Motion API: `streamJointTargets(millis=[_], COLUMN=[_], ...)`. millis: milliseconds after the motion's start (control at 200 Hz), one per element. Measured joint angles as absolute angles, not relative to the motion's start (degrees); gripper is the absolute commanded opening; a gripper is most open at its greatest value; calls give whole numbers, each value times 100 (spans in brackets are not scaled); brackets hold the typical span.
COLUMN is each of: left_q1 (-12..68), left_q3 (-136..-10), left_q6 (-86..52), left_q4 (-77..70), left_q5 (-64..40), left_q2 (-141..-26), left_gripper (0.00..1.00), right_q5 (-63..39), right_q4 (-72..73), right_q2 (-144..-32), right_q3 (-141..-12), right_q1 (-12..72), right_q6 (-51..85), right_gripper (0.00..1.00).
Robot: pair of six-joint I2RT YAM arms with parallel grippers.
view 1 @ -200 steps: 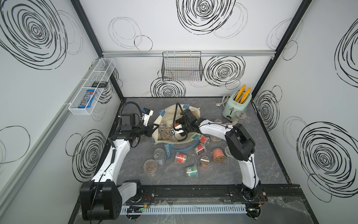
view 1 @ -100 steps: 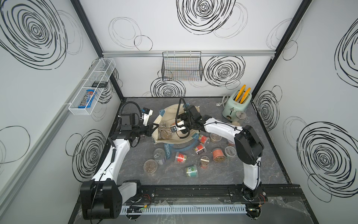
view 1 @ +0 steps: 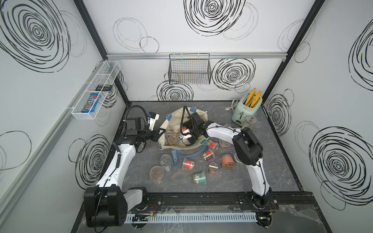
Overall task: Take out the seed jars from the canvas bag
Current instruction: Pick up the seed jar from the canvas bag.
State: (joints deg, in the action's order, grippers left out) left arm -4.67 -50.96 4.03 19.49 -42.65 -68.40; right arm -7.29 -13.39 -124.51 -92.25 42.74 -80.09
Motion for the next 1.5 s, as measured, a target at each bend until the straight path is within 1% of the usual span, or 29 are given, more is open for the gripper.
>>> streamJointTargets(millis=[100,200,380,665,870,1251,1501], left_q1=[-467,-467,-469,-504,-517,-569,-580], left_q3=[-5122,-5122,-5122,-5122,-5122,-5124,-5341], left_q6=[405,405,405,401,401,357,198], left_q4=[1970,1975,1968,1959,1959,1959,1942], left_q5=[-4250,-4228,-4215,-4228,-4265,-4298,-4303], left_q2=[-6849,-6849,-6849,-6860,-6860,-6873,-7155], left_gripper=[0,0,0,0,0,0,2], right_q5=[-690,-762,-985,-1002,-963,-1037,-1245], right_q4=[-1214,-1146,-1035,-1092,-1413,-1511,-1699], right_q2=[-12575,-12639,-12720,-12672,-12436,-11511,-11100], right_q3=[-9268,-9310,-9367,-9382,-9365,-9137,-9030], right_q1=[4261,4233,4150,4160,4163,4163,4202], right_q6=[-8058,-8093,-8079,-7994,-7972,-7806,-7572], right_gripper=[93,88,74,66,66,66,67])
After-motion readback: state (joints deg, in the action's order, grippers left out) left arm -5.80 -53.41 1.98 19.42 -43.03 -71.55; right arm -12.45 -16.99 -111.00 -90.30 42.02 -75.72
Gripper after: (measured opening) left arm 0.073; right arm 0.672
